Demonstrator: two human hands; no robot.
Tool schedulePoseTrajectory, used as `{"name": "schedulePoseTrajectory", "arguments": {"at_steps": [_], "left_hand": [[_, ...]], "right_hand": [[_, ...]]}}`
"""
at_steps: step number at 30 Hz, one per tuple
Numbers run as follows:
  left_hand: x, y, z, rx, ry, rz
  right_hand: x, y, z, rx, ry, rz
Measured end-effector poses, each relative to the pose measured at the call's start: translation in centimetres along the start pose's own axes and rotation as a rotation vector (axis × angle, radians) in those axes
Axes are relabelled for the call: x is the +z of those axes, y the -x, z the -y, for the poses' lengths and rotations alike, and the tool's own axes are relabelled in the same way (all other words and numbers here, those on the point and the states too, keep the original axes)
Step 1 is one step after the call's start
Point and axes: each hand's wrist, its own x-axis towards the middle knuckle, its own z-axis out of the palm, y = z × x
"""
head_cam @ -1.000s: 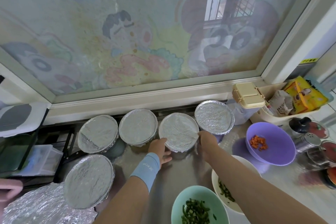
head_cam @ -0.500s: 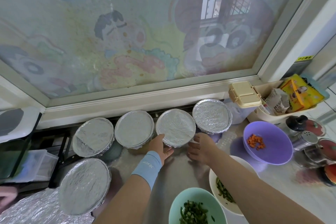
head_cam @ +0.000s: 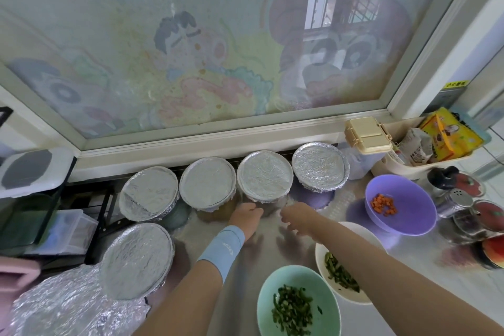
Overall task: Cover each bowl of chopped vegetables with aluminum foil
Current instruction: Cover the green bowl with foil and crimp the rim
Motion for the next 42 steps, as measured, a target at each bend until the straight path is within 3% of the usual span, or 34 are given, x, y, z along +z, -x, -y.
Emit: {"name": "schedulePoseTrajectory", "arguments": {"at_steps": [3, 6, 9, 15, 24, 27, 34, 38, 42], "left_hand": [[0.3, 2.5, 0.8, 0.081, -0.198, 0.065], [0.3, 4.2, 2.0, 0.090, -0.247, 0.161], [0.0, 6.0, 3.3, 0.059, -0.304, 0.223], [-1.7, 8.4, 6.3, -0.025, -0.405, 0.392], [-6.1, 8.4, 9.8, 0.082, -0.293, -0.057], [-7.2, 8.4, 10.4, 0.065, -0.273, -0.106], [-6.2, 8.6, 10.0, 0.100, -0.311, -0.116], [-6.9, 9.6, 9.1, 0.112, -0.264, -0.173], [-9.6, 10.7, 9.0, 0.207, -0.182, -0.358]], "right_hand": [[0.8, 3.2, 0.4, -0.143, 0.352, 0.181], [2.5, 5.5, 0.3, -0.214, 0.730, 0.325], [4.7, 5.5, -1.0, -0.219, 0.862, 0.251], [7.3, 6.2, -1.3, -0.239, 0.903, 0.037], [10.2, 5.3, 0.7, -0.115, 0.468, -0.270], [11.1, 5.5, 1.1, -0.096, 0.375, -0.287], [12.6, 5.9, 1.4, -0.147, 0.486, -0.087], [12.0, 6.2, 3.2, -0.282, 0.613, -0.174], [13.4, 6.4, 7.3, -0.541, 0.629, -0.207]]}}
